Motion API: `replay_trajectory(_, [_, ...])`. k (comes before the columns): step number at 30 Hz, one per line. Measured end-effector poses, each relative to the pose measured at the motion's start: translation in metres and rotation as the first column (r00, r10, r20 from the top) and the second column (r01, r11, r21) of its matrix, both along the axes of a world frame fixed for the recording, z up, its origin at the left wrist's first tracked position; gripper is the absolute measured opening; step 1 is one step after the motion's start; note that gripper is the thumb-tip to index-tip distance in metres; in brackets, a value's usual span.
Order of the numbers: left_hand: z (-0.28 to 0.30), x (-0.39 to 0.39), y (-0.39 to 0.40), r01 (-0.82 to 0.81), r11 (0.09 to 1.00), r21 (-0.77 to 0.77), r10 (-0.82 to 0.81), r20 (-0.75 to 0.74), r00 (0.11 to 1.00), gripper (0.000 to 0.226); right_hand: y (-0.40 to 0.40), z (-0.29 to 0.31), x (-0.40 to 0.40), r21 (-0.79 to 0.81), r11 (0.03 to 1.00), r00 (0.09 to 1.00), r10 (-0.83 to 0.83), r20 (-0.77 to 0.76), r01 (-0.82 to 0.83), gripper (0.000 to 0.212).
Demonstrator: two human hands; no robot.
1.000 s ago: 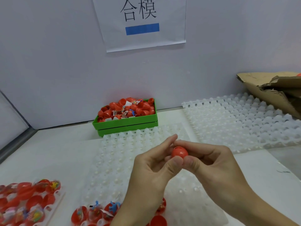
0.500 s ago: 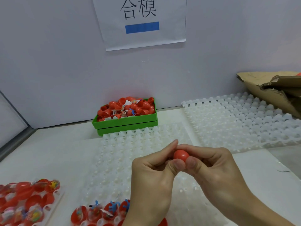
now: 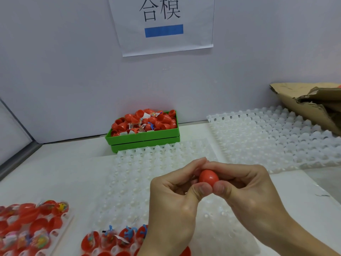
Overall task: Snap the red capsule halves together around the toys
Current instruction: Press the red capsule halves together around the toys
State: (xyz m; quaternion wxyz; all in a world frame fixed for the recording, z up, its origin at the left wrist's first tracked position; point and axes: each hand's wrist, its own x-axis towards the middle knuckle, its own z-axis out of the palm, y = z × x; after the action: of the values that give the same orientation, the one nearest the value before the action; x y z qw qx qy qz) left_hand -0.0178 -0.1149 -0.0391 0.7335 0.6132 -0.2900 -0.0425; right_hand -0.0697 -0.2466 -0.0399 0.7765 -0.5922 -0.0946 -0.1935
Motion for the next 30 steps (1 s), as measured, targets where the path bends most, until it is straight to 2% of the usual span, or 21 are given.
replay_trajectory(6, [-0.001, 0.010, 0.006, 0.148, 0.988, -0.033, -0.151, -0.099, 0.984, 0.047, -0.006, 0.001, 0.002, -0.006, 1.000, 1.000, 0.007, 0.002, -0.007, 0.045])
replay_trajectory(9, [-0.002, 0.014, 0.006, 0.101, 0.991, -0.093, -0.116, -0.180, 0.977, 0.043, -0.010, 0.001, 0.001, -0.048, 0.998, 1.000, -0.028, -0.004, 0.027, 0.048])
replay_trajectory(12, [-0.002, 0.016, 0.006, 0.049, 0.992, -0.112, -0.073, -0.224, 0.972, 0.031, -0.012, 0.001, 0.002, -0.084, 0.991, 0.994, -0.108, -0.018, 0.106, 0.038])
replay_trajectory(18, [-0.008, 0.015, 0.002, 0.033, 0.999, -0.034, -0.039, -0.193, 0.980, 0.030, -0.010, -0.004, 0.005, -0.127, 0.951, 0.958, -0.287, -0.022, 0.282, 0.032])
replay_trajectory(23, [-0.006, 0.015, 0.003, -0.030, 0.992, 0.125, 0.030, 0.004, 1.000, 0.032, -0.008, -0.005, 0.006, -0.109, 0.969, 0.975, -0.221, 0.005, 0.220, 0.035])
replay_trajectory(27, [-0.005, 0.015, 0.003, -0.077, 0.989, 0.124, 0.073, 0.035, 0.997, 0.030, -0.010, -0.007, 0.006, -0.109, 0.975, 0.981, -0.195, -0.008, 0.193, 0.032])
replay_trajectory(30, [-0.005, 0.013, 0.003, -0.093, 0.987, 0.130, 0.088, 0.049, 0.995, 0.030, -0.012, -0.007, 0.005, -0.178, 0.959, 0.971, -0.233, -0.048, 0.221, 0.032])
